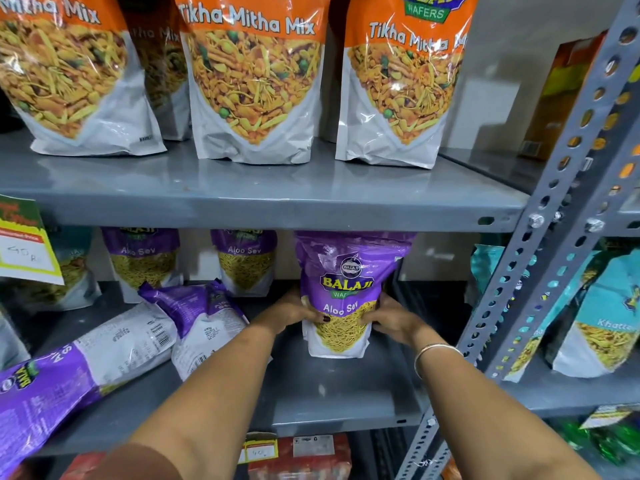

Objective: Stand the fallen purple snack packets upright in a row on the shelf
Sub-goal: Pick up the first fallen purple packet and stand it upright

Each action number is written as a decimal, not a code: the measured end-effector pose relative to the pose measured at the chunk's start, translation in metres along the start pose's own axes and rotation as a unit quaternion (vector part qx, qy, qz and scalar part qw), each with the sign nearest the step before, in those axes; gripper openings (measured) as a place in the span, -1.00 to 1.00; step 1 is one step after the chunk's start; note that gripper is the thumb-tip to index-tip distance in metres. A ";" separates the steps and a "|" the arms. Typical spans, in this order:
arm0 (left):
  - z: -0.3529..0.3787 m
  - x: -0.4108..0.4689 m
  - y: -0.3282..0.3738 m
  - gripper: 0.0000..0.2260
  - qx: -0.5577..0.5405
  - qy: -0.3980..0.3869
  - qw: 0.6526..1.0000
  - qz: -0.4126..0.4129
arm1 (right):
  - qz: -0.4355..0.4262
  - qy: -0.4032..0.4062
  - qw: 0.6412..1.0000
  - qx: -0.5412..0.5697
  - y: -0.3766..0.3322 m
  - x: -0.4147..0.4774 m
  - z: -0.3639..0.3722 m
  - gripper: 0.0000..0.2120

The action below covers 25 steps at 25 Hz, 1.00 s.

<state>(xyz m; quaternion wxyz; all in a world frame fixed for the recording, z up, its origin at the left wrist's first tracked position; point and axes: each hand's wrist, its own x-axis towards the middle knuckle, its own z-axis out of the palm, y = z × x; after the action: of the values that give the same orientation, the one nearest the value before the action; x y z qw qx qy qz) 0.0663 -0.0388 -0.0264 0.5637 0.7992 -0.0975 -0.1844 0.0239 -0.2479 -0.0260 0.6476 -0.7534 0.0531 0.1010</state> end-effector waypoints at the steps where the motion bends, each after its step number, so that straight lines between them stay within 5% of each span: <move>1: 0.003 0.000 -0.002 -0.44 -0.014 -0.004 1.000 0.000 | 0.000 -0.032 0.999 0.003 0.000 -0.001 -0.002 -0.58; 13: 0.014 -0.019 -0.004 -0.44 -0.043 0.044 0.998 0.010 | 0.035 -0.011 0.999 0.000 0.018 -0.009 0.004 -0.42; 25: 0.024 -0.084 -0.016 -0.40 -0.023 0.023 0.999 0.017 | 0.043 0.049 0.998 0.011 0.029 -0.082 0.037 -0.57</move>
<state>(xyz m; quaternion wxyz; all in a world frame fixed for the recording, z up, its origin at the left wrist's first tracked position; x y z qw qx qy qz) -0.0206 -0.0233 -0.0333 0.5868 0.7886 -0.0935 -0.1584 -0.0649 -0.2198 -0.0415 0.6474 -0.7475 0.1178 0.0912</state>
